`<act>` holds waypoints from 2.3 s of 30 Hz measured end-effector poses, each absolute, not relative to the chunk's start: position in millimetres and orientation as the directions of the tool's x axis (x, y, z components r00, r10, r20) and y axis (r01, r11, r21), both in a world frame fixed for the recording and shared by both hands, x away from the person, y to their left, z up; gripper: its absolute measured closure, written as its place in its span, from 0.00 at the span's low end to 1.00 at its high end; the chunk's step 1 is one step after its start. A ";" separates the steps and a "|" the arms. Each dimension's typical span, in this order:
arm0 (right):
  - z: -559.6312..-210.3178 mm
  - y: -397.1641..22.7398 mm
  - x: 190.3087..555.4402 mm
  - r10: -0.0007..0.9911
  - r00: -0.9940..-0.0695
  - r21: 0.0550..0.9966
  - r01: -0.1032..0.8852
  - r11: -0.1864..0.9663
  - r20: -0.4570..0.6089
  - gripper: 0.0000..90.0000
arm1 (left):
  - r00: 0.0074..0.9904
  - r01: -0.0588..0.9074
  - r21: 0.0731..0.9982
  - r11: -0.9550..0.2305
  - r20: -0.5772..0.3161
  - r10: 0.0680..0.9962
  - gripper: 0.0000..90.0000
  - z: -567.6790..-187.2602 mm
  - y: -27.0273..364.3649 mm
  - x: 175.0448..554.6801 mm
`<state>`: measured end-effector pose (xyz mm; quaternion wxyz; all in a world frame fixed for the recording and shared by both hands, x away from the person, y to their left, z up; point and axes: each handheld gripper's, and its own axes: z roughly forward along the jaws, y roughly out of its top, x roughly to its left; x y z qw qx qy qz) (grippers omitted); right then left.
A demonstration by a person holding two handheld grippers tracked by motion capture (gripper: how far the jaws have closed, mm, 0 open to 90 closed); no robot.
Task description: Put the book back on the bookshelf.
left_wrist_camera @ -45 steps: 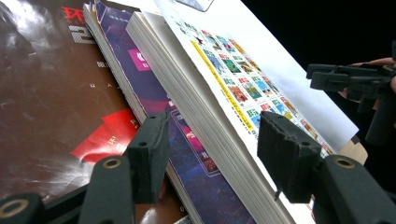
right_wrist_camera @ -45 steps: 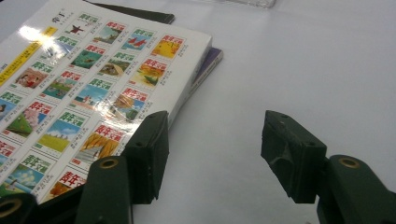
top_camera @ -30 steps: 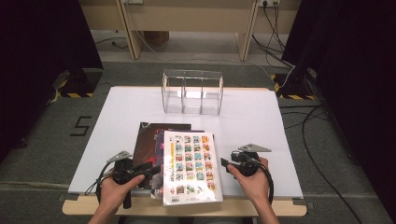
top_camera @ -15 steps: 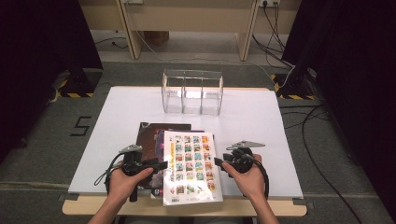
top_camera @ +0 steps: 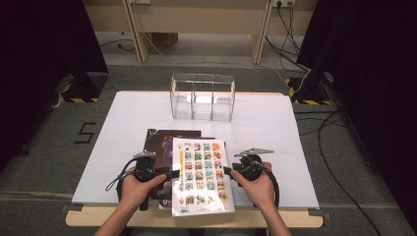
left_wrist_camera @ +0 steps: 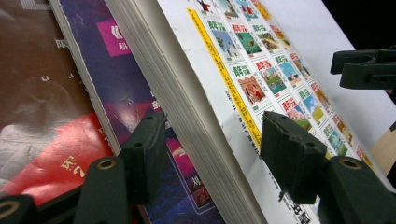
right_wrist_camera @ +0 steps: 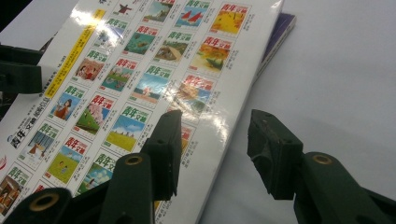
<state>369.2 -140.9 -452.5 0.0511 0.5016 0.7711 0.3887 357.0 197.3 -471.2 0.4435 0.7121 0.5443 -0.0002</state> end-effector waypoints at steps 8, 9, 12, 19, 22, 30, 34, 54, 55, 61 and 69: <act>-458.6 -132.1 373.6 0.806 -0.495 0.619 0.756 0.214 0.326 0.61 | 0.410 0.775 0.632 -0.017 -0.482 0.775 0.46 -473.0 189.0 356.4; -458.9 -131.1 374.1 0.805 -0.493 0.615 0.759 0.214 0.328 0.61 | 0.406 0.776 0.631 -0.017 -0.478 0.779 0.45 -472.6 188.2 356.3; -460.6 -129.3 375.3 0.804 -0.490 0.601 0.769 0.217 0.337 0.60 | 0.398 0.779 0.627 -0.014 -0.477 0.784 0.46 -472.3 187.7 356.4; -464.6 -129.3 375.8 0.805 -0.471 0.592 0.783 0.193 0.360 0.58 | 0.340 0.803 0.596 0.035 -0.504 0.794 0.48 -470.8 186.2 356.9; -465.1 -127.9 374.0 0.809 -0.472 0.599 0.777 0.193 0.351 0.56 | 0.315 0.813 0.578 0.063 -0.529 0.788 0.52 -468.1 187.6 358.0; -467.6 -127.0 370.3 0.815 -0.456 0.614 0.772 0.163 0.358 0.55 | 0.277 0.813 0.567 0.136 -0.581 0.765 0.56 -462.1 189.9 355.4; -468.9 -125.7 368.0 0.820 -0.449 0.625 0.766 0.150 0.354 0.53 | 0.290 0.805 0.576 0.143 -0.592 0.752 0.58 -457.8 189.4 354.3; -471.3 -126.0 366.8 0.817 -0.450 0.637 0.759 0.136 0.361 0.50 | 0.275 0.872 0.475 0.123 -0.681 0.678 0.70 -474.9 185.5 346.9; -471.6 -125.9 367.4 0.816 -0.449 0.635 0.761 0.135 0.364 0.49 | 0.282 0.871 0.477 0.118 -0.682 0.675 0.73 -473.5 185.5 347.6; -472.0 -133.0 376.0 0.815 -0.439 0.626 0.770 0.125 0.378 0.50 | 0.304 0.874 0.476 0.094 -0.689 0.658 0.79 -475.1 183.2 360.5; -474.6 -147.2 404.4 0.796 -0.390 0.571 0.818 0.068 0.463 0.52 | 0.313 0.869 0.487 0.087 -0.677 0.666 0.79 -477.8 187.3 374.4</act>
